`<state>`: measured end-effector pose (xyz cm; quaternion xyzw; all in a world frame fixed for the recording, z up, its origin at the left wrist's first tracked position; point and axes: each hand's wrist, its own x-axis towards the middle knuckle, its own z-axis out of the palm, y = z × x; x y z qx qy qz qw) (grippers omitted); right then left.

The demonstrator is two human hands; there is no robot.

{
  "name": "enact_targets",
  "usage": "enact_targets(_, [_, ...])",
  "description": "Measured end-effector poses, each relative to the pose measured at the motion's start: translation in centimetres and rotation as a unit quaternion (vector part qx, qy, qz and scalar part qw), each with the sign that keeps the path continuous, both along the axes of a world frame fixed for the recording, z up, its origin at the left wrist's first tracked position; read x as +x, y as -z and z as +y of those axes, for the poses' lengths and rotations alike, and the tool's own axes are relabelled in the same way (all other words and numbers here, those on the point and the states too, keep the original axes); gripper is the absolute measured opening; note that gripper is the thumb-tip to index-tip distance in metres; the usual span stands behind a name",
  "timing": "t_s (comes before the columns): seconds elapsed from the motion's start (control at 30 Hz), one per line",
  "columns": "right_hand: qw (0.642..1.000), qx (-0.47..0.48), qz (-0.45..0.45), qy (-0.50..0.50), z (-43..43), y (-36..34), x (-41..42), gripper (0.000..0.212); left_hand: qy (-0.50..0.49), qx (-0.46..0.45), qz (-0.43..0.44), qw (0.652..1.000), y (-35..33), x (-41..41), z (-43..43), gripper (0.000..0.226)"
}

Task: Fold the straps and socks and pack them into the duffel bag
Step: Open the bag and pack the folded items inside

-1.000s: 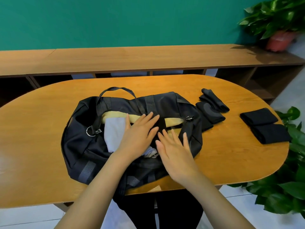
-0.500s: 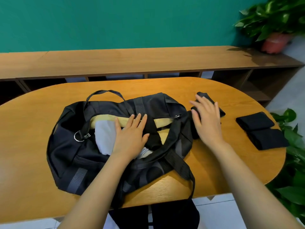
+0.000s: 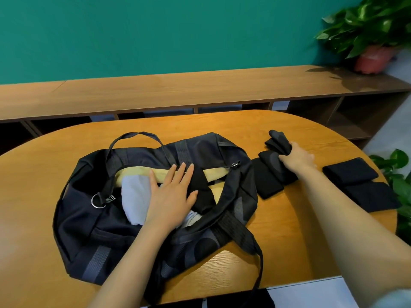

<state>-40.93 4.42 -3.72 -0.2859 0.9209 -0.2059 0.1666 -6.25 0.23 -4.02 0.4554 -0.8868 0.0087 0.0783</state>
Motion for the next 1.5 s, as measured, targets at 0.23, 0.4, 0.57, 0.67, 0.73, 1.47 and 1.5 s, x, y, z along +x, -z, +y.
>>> enact_targets(0.23, [0.995,-0.055,0.063,0.060,0.9,-1.0,-0.1,0.037,0.001,0.001,-0.003,1.000,0.0,0.0,0.0,0.065])
enact_targets(0.4, [0.973,-0.129,0.190,0.010,3.5,-3.4,2.1,0.047,0.000,-0.001,-0.005,1.000,0.0,0.0,0.1,0.065])
enact_targets(0.57, [0.976,0.052,0.190,-0.090,5.3,-1.2,4.8,0.052,-0.003,-0.003,-0.010,1.000,-0.1,-0.1,0.2,0.065])
enact_targets(0.67, [0.987,-0.010,0.133,-0.093,4.5,-0.8,4.7,0.043,-0.002,-0.003,-0.009,1.000,-0.2,-0.1,0.3,0.065])
enact_targets(0.73, [0.991,-0.029,0.080,-0.101,3.8,-0.5,4.3,0.045,0.000,-0.002,-0.006,1.000,-0.2,-0.1,0.3,0.065])
enact_targets(1.47, [0.858,-0.418,-0.176,-0.241,5.3,-7.6,21.9,0.061,0.000,0.119,0.219,0.969,-1.3,1.6,1.1,0.079])
enact_targets(1.5, [0.876,-0.386,-0.161,-0.242,4.9,-6.7,23.1,0.063,-0.026,0.173,0.326,0.929,-1.7,1.6,1.0,0.069])
